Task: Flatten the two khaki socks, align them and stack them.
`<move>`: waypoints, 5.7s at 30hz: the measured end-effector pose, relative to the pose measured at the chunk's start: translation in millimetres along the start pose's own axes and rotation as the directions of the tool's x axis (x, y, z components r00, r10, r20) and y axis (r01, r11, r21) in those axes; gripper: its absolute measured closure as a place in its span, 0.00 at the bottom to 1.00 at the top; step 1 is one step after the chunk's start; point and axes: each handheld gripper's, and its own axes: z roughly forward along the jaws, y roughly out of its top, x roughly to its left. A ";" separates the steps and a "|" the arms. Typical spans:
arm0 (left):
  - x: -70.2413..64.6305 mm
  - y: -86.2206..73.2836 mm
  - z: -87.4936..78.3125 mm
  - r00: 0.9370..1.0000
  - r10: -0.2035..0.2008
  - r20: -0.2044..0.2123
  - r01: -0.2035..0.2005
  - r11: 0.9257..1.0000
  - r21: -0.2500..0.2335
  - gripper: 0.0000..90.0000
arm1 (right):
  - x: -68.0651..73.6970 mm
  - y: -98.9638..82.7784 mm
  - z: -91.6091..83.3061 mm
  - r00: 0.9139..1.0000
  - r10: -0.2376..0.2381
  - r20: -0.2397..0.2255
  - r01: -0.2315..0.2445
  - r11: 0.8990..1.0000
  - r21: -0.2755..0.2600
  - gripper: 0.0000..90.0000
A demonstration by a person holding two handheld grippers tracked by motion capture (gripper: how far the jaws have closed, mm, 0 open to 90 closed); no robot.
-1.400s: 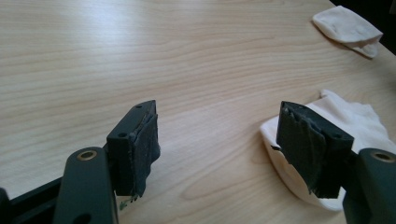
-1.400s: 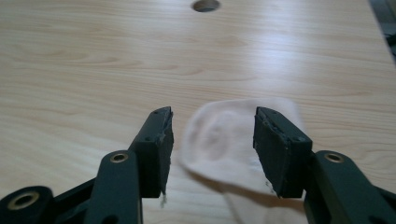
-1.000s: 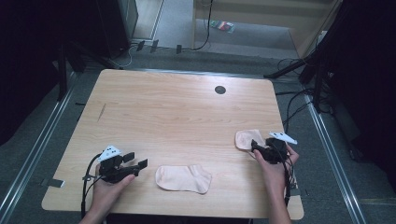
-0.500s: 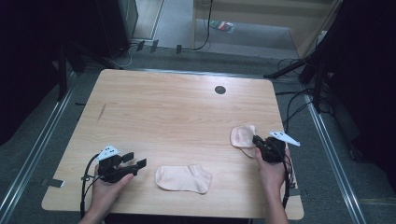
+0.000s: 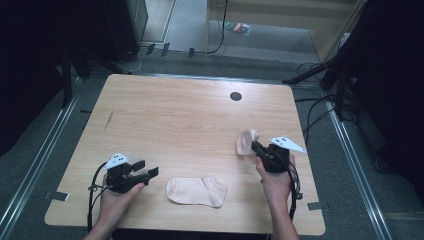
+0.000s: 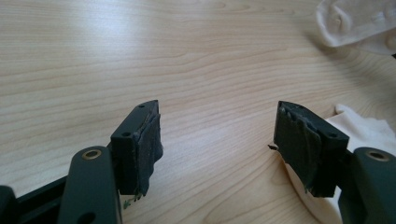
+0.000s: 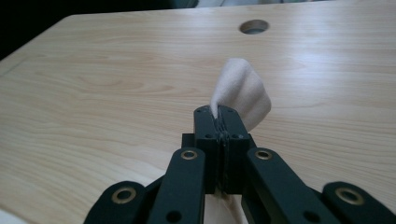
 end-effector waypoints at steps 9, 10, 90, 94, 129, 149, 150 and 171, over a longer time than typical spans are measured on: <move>-7.2 15.4 8.8 1.000 -0.005 0.018 0.005 1.000 -0.007 0.36 | 46.5 -0.5 9.5 0.995 -0.046 -0.090 0.047 0.999 0.011 0.99; -7.2 15.4 8.8 1.000 -0.005 0.018 0.005 1.000 -0.007 0.36 | 46.5 -0.5 9.5 0.995 -0.046 -0.090 0.047 0.999 0.011 0.99; -1.7 33.0 69.8 0.999 0.042 -0.027 -0.038 0.990 0.132 1.00 | 80.4 -42.0 53.6 0.976 -0.090 -0.197 0.108 0.991 0.083 0.81; -2.7 32.2 70.2 0.998 0.053 -0.032 -0.048 0.990 0.135 1.00 | 78.7 -42.4 64.9 0.980 -0.003 -0.201 0.029 0.991 0.129 0.74; -17.8 29.3 75.8 0.995 0.084 0.058 -0.091 0.984 0.151 0.99 | 136.0 -47.5 64.8 0.880 -0.437 -0.183 0.448 0.894 0.021 0.85; -8.0 31.6 72.6 0.999 0.033 0.038 -0.039 0.987 0.154 0.99 | 126.6 -57.6 64.2 0.854 -0.502 -0.139 0.518 0.847 0.118 0.93; -8.0 31.6 72.6 0.999 0.033 0.038 -0.039 0.987 0.154 0.99 | 126.6 -57.6 64.2 0.854 -0.502 -0.139 0.518 0.847 0.118 0.93; -4.7 31.9 70.1 0.998 0.056 -0.001 -0.055 0.987 0.148 0.99 | 88.3 -43.3 47.5 0.889 -0.456 0.047 0.452 0.889 0.068 0.74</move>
